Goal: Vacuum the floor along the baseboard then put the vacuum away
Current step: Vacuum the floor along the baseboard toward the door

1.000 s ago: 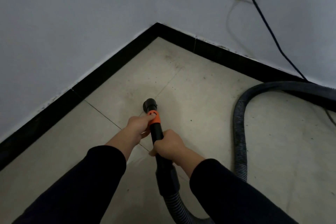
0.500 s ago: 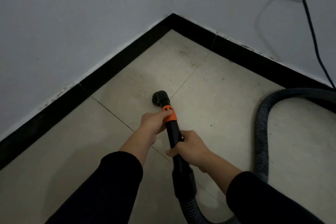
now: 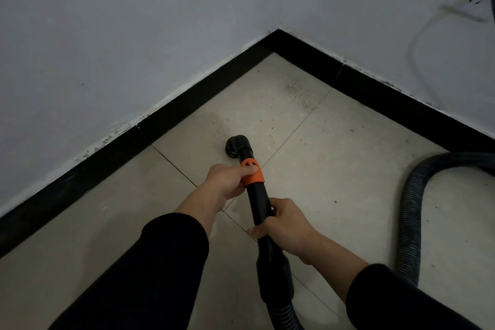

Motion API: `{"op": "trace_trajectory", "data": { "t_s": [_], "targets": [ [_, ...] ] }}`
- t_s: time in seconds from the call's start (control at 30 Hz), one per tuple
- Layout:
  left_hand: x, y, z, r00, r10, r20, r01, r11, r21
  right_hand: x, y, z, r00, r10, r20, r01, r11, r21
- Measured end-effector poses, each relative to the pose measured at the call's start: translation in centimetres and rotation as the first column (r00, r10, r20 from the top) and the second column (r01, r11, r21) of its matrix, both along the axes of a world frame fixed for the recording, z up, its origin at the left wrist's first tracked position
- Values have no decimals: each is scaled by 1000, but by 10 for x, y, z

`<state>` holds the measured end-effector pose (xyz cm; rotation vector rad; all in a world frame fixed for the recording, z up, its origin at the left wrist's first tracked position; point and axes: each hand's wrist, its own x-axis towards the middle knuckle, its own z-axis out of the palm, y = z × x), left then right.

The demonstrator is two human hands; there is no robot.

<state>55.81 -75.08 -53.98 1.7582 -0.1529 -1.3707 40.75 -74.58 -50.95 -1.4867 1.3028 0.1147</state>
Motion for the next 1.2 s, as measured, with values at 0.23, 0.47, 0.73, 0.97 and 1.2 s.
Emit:
{"op": "trace_trajectory", "data": {
  "t_s": [0.23, 0.47, 0.73, 0.97, 1.2],
  "targets": [
    [32, -1, 1, 994, -94, 54, 96, 995, -21, 23, -2, -6, 999, 34, 9, -34, 999, -10],
    [62, 7, -4, 997, -53, 55, 55, 998, -43, 52, 0, -7, 996, 79, 31, -78, 997, -29],
    [84, 9, -13, 992, 121, 34, -117, 987, -107, 84, -8, -7, 992, 119, 44, -117, 992, -40],
    [96, 1, -17, 972, 230, 42, -223, 966, -129, 107, -18, -10, 990, 134, 50, -132, 990, -53],
    [110, -9, -18, 953, 303, 28, -296, 943, -152, 125, -29, -9, 990, 134, 50, -132, 990, -48]
  ]
}}
